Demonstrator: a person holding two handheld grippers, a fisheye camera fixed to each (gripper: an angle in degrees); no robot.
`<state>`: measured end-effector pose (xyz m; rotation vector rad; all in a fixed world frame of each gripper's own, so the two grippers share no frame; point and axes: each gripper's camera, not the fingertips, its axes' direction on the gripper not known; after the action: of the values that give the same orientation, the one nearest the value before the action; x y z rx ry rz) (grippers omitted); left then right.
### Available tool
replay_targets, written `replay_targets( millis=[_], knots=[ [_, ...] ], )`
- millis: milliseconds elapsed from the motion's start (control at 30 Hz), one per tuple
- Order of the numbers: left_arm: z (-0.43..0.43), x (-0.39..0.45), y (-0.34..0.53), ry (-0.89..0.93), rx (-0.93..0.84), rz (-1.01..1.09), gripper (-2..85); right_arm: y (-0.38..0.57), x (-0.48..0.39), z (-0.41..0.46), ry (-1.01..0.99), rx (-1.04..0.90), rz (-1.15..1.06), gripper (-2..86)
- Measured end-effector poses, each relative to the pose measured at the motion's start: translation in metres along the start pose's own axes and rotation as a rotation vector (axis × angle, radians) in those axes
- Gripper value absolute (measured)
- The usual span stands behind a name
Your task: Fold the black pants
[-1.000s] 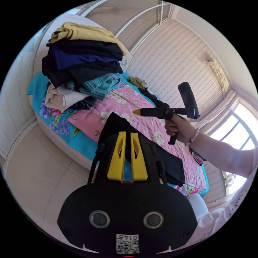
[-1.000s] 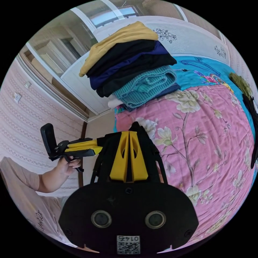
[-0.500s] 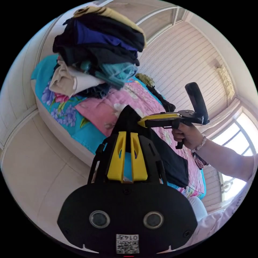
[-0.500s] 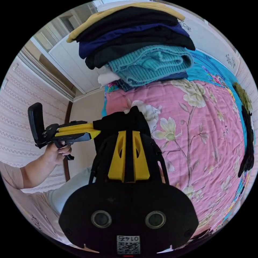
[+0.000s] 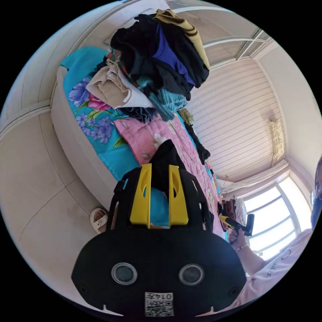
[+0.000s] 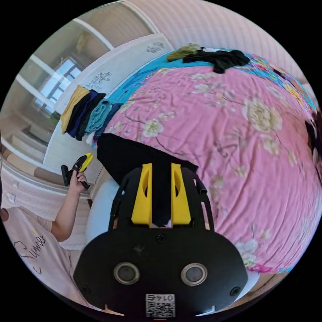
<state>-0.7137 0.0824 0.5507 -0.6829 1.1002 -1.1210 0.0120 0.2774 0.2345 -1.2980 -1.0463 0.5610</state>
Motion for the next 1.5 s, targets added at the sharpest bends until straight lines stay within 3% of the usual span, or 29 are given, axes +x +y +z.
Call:
replay_targets(
  millis=[200, 333, 533, 700, 867, 1033, 1300, 1500],
  knots=[
    [0.050, -0.004, -0.003, 0.047, -0.159, -0.081, 12.5, 0.046, 0.067, -0.016, -0.065, 0.024, 0.227, 10.7],
    [0.050, 0.005, -0.009, 0.050, -0.159, -0.022, 3.5, 0.019, 0.079, -0.011, -0.124, -0.024, 0.267, 6.8],
    [0.043, 0.056, -0.008, 0.054, -0.140, 0.219, 1.3, -0.027, 0.079, -0.089, -0.207, -0.002, 0.095, 2.2],
    [0.080, 0.098, 0.006, 0.192, -0.171, 0.316, 1.7, -0.047, 0.116, -0.174, -0.186, 0.029, 0.079, 1.7],
    [0.167, 0.114, 0.068, 0.167, -0.401, 0.273, 3.4, -0.030, 0.198, -0.237, -0.023, -0.099, 0.190, 1.7],
    [0.194, 0.111, 0.108, 0.016, -0.506, 0.345, 4.1, 0.000, 0.251, -0.238, -0.051, -0.134, 0.332, 1.9],
    [0.176, 0.070, 0.112, -0.177, -0.374, 0.324, 0.0, 0.033, 0.252, -0.276, 0.013, -0.006, 0.408, 1.7],
    [0.205, 0.071, 0.131, -0.171, -0.341, 0.417, 2.9, 0.036, 0.180, -0.286, 0.161, 0.031, 0.198, 3.3]
  ],
)
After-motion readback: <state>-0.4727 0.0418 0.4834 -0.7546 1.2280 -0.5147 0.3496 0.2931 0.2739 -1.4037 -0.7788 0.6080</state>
